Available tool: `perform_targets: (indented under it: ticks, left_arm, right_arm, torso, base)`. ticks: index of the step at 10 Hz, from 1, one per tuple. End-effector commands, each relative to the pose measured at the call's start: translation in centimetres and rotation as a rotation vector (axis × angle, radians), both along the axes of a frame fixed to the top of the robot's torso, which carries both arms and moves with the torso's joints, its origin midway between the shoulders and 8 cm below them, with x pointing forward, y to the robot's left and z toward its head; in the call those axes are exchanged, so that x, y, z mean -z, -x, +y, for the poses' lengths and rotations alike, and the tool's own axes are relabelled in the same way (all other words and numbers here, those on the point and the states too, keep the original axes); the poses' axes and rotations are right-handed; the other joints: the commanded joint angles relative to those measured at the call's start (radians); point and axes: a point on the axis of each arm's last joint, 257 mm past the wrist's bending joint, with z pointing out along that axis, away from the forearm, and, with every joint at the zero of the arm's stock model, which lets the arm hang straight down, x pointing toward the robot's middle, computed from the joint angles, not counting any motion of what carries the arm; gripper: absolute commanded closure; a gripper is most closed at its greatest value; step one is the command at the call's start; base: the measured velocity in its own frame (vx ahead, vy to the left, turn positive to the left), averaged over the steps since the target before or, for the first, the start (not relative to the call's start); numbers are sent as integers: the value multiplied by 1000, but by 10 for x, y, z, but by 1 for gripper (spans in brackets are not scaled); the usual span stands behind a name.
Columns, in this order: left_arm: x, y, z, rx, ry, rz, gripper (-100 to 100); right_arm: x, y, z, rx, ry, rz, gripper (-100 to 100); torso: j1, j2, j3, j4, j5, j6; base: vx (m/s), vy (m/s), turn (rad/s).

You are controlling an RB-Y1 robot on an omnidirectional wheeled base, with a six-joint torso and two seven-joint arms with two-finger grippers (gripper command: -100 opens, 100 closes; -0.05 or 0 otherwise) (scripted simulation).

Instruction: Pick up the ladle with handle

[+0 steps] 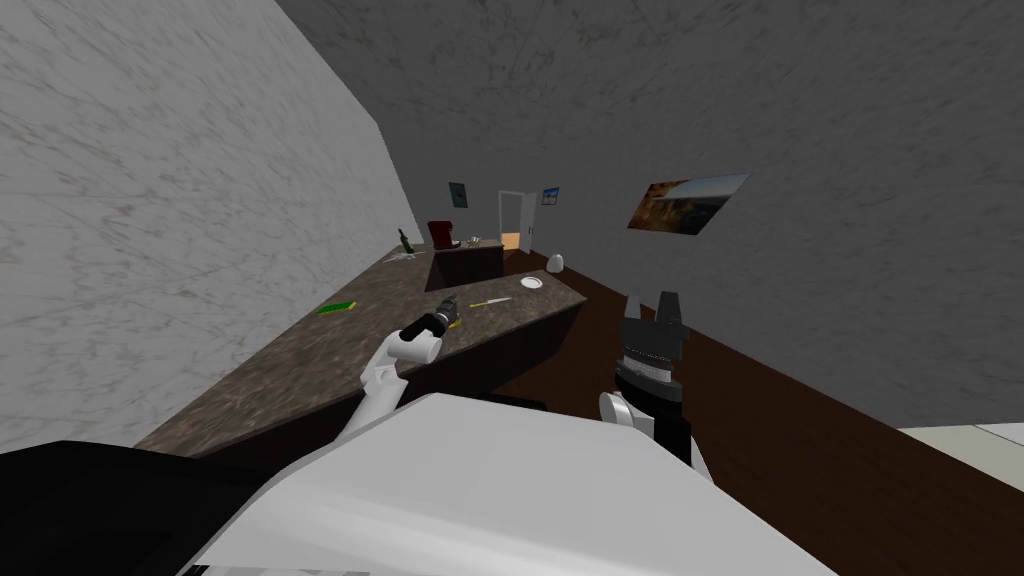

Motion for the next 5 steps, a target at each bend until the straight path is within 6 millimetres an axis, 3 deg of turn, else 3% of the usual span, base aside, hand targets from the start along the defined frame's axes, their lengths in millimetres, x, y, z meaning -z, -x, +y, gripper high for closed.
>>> perform_targets:
  ticks: [1,5]
  left_arm:
    - [9,2,4,-13,7,43,-100]
    - [25,6,10,-38,20,117,-100]
  right_arm:
    - [0,0,0,0,0,0,0]
    - [0,0,0,0,0,0,0]
  torso:
    - [0,0,0,0,0,0]
    - [0,0,0,0,0,-1]
  base:
    - [-27,32,-110]
    - [-19,21,-59]
